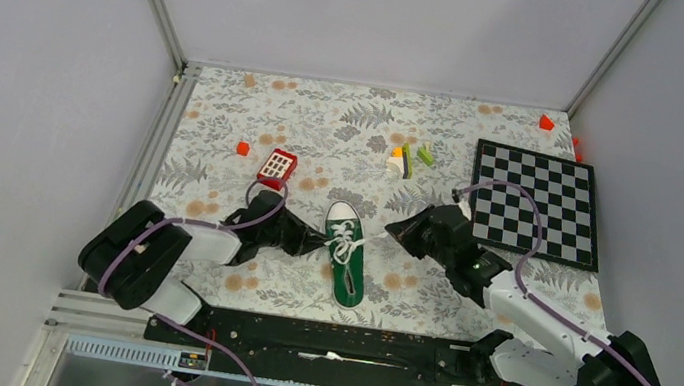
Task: Tie the shoes
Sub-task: Tie the shoelace on the shoe.
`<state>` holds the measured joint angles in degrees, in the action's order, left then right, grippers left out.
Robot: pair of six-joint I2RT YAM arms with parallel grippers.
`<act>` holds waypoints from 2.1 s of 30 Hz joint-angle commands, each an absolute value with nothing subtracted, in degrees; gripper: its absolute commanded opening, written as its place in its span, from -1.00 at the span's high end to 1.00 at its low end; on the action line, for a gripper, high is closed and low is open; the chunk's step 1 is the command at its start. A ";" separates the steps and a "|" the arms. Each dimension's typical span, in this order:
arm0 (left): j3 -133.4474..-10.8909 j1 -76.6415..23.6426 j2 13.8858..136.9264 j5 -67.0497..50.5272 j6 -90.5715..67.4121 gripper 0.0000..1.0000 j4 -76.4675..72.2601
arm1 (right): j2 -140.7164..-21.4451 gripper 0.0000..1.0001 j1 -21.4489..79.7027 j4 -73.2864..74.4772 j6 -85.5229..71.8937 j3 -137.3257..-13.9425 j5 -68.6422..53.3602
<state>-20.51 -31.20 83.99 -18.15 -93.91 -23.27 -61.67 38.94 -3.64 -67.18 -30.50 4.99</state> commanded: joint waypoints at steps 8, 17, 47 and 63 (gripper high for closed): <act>-23.44 -29.90 65.39 -8.30 -82.47 0.93 1.14 | -50.98 1.00 36.68 7.19 -61.85 -30.85 16.26; -26.35 -29.00 60.82 -7.66 -75.98 1.00 9.57 | -52.46 1.00 35.84 7.20 -59.91 -33.00 16.71; -43.88 -25.05 63.07 -10.94 -49.12 1.00 32.35 | -41.48 1.00 23.73 16.33 -49.41 -36.39 20.90; -54.99 -25.13 70.95 -14.09 -37.10 1.00 35.01 | -32.82 1.00 23.75 24.81 -49.38 -40.88 15.76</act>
